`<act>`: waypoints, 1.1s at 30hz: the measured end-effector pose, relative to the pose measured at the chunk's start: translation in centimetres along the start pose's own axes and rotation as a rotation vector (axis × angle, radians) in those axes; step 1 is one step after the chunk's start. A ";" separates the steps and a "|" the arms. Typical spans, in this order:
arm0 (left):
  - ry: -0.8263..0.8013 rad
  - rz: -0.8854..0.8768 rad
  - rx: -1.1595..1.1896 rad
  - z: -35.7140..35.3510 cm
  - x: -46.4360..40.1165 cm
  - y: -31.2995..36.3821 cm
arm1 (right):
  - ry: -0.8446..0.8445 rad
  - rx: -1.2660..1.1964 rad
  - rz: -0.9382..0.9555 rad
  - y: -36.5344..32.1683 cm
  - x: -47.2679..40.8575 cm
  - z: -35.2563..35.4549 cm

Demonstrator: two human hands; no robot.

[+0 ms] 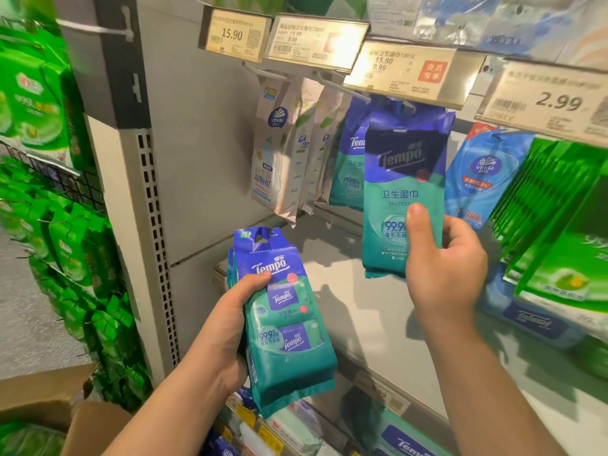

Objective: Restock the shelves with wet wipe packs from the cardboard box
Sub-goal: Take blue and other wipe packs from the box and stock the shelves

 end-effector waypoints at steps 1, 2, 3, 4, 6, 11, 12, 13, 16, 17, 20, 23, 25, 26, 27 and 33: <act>-0.003 0.001 0.004 -0.1 0.1 0.0 | -0.004 0.007 -0.012 0.2 0.1 -0.1; -0.004 0.005 0.004 -0.1 0.1 0.0 | -0.009 0.020 -0.018 0.4 0.2 -0.2; -0.003 0.009 0.002 -0.1 0.1 0.1 | -0.013 0.036 -0.018 0.6 0.3 -0.3; -0.003 0.010 -0.001 0.0 0.0 0.2 | -0.018 0.047 -0.011 0.8 0.6 -0.4; -0.016 0.009 -0.012 0.2 -0.3 0.6 | -0.027 0.048 0.030 0.8 1.3 -0.5; -0.093 0.024 -0.033 0.2 -1.6 2.1 | -0.038 0.066 0.167 -0.6 2.4 -1.0; -0.113 0.028 -0.035 0.2 -1.9 2.3 | -0.013 0.063 0.172 -1.1 2.3 -1.0; -0.131 0.034 -0.035 0.3 -2.2 2.4 | 0.019 0.054 0.173 -1.5 2.1 -1.0; -0.177 0.061 -0.030 0.7 -2.8 2.6 | 0.091 0.013 0.165 -2.5 1.6 -1.0; -0.184 0.078 -0.030 0.8 -2.9 2.6 | 0.098 0.008 0.155 -2.6 1.5 -1.0; -0.222 0.111 -0.043 0.9 -3.2 2.6 | 0.109 0.021 0.119 -2.6 1.7 -1.2; -0.264 0.117 -0.050 1.1 -3.3 2.6 | 0.120 0.032 0.090 -2.3 2.5 -1.2; -0.271 0.106 -0.047 1.3 -3.5 2.8 | 0.122 0.033 0.103 -2.3 3.1 -1.1; -0.268 0.097 -0.042 1.3 -3.5 2.9 | 0.124 0.029 0.116 -2.4 3.3 -1.1; -0.266 0.089 -0.041 1.3 -3.6 3.0 | 0.126 0.018 0.127 -2.6 3.3 -1.0; -0.278 0.073 -0.031 0.9 -3.8 2.9 | 0.163 0.016 0.103 -2.4 2.2 -1.2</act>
Point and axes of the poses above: each hand's wrist, its own x-axis away from the middle knuckle, its own z-axis out of the back of the hand, y = z × x, the point moved 3 cm from there along -x, towards the middle knuckle, and after that the axes turned 4 degrees about z, right-handed, at the moved point
